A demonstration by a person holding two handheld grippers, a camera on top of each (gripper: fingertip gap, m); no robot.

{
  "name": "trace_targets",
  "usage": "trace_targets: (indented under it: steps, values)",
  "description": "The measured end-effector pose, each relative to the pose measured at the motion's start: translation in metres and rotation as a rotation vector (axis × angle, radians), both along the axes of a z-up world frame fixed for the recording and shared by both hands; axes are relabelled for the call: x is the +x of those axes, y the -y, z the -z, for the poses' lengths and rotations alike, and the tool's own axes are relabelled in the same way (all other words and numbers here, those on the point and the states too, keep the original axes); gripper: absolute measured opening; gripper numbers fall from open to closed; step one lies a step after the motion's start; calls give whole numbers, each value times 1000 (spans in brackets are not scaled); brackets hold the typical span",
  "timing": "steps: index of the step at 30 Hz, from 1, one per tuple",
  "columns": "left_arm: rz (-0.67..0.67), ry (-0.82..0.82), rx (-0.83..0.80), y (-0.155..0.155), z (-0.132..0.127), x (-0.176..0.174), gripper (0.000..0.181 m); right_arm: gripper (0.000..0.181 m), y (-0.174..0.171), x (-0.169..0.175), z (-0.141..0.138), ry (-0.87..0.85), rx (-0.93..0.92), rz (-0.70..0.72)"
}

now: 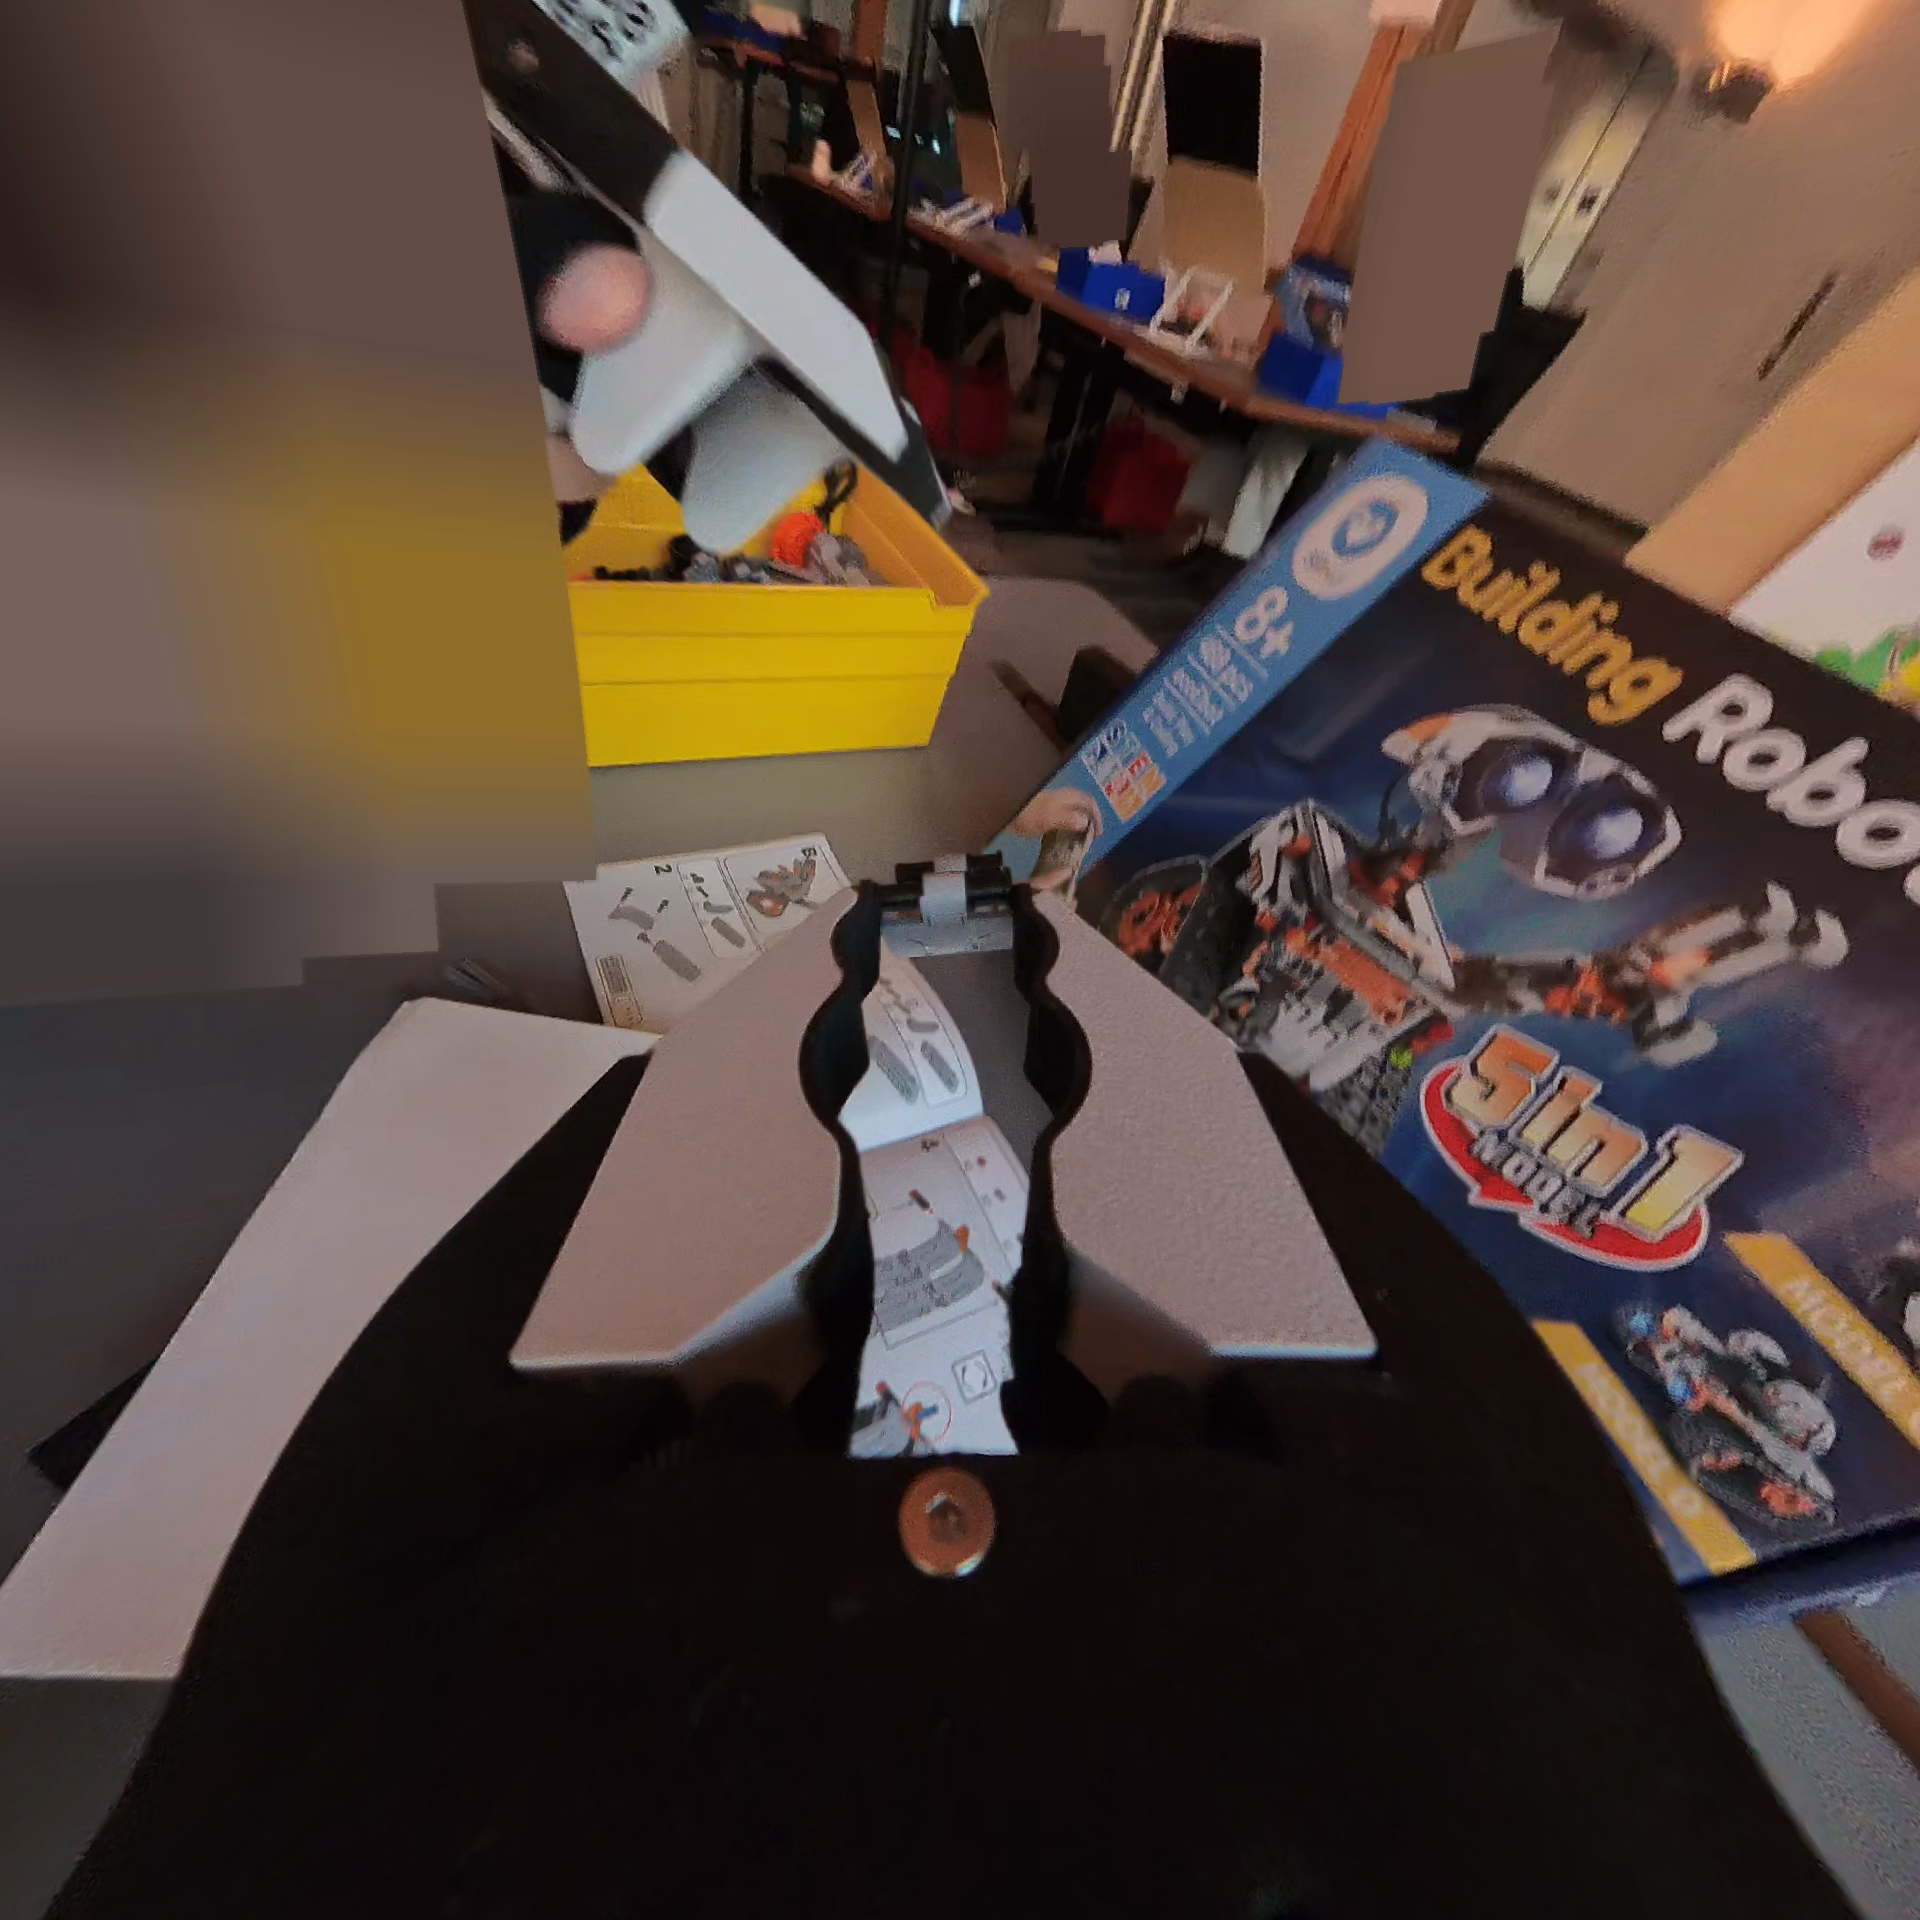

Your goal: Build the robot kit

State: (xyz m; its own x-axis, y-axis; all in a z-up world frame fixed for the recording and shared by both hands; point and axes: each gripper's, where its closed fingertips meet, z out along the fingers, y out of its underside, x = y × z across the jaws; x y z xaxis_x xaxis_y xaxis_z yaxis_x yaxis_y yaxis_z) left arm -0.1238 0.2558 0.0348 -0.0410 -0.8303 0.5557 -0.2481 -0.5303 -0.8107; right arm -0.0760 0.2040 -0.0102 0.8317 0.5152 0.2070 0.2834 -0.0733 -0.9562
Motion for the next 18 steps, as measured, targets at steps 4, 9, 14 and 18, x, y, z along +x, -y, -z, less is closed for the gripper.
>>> trace_targets:
  steps: [4,9,14,18]
  values:
    - [-65,98,8,-10,-22,-10,15,24,-2,14,6,-82,-60,25]
    - [-87,125,21,-12,-30,-16,14,24,-3,13,11,-97,-83,19]
    - [-81,123,24,-10,-30,-16,14,24,-4,9,15,-75,-93,8]
    - [-82,127,25,-10,-31,-16,14,24,-4,9,17,-62,-96,7]
